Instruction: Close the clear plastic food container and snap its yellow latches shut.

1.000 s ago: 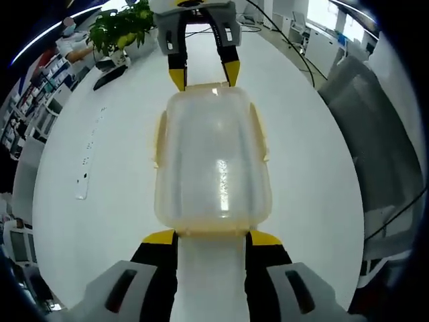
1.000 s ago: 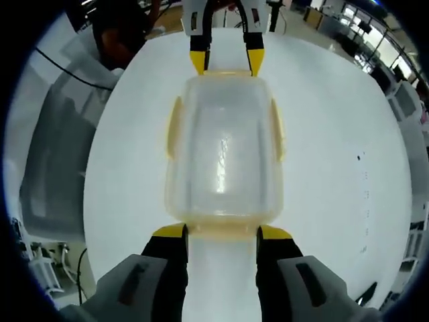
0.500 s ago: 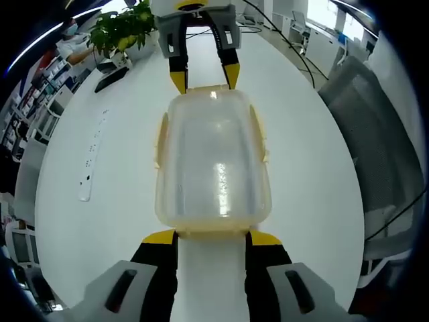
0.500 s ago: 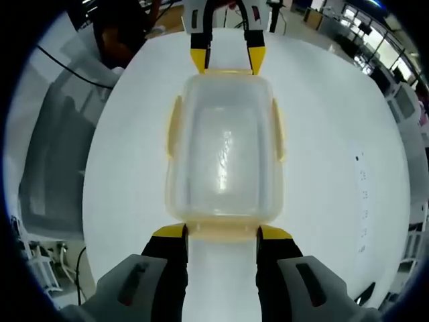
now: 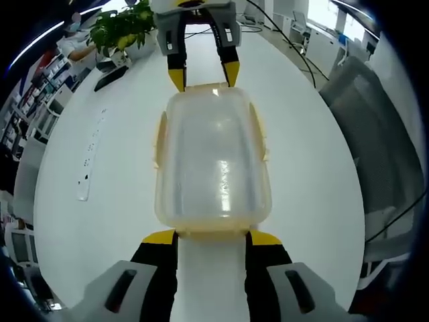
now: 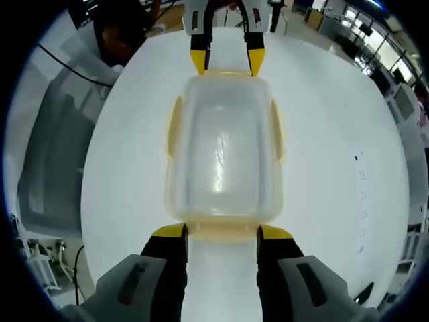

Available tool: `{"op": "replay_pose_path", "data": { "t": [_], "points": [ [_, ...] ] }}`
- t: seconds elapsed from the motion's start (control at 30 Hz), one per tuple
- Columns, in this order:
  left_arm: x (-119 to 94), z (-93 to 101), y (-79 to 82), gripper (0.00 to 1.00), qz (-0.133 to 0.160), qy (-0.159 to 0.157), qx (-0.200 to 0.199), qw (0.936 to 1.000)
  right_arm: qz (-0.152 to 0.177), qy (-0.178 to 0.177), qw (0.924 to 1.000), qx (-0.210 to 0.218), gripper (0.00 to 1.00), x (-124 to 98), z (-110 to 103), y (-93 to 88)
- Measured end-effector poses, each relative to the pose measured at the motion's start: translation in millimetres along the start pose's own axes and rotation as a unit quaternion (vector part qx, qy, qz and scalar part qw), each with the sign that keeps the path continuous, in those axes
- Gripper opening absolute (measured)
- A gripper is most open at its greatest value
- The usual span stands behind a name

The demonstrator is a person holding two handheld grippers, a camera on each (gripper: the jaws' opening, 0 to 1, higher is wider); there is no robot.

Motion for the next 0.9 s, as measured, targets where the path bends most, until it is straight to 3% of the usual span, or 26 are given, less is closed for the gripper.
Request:
{"op": "replay_pose_path", "data": {
  "t": [0.63,0.9],
  "points": [
    [-2,2.0,-4.2,0.36,0.002,0.009,-0.017,0.9998,-0.011,0.006,0.9999,0.004,0.41,4,-5,-3.8],
    [-11,6.7,-3.2,0.37,0.007,0.014,-0.026,0.9995,-0.009,-0.001,0.9998,0.015,0.43,-5,-5,-6.4]
  ]
}}
Point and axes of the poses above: the point that each gripper's makers call its tool centre point, and the gripper's own axes: x roughly forward along the fingers, z roughly to its right, y roughly out of its top, the point moved 1 cm from there along -x, roughly backward along the fingers, and after that the axes turned 13 degrees about x, right-handed, at the moved point
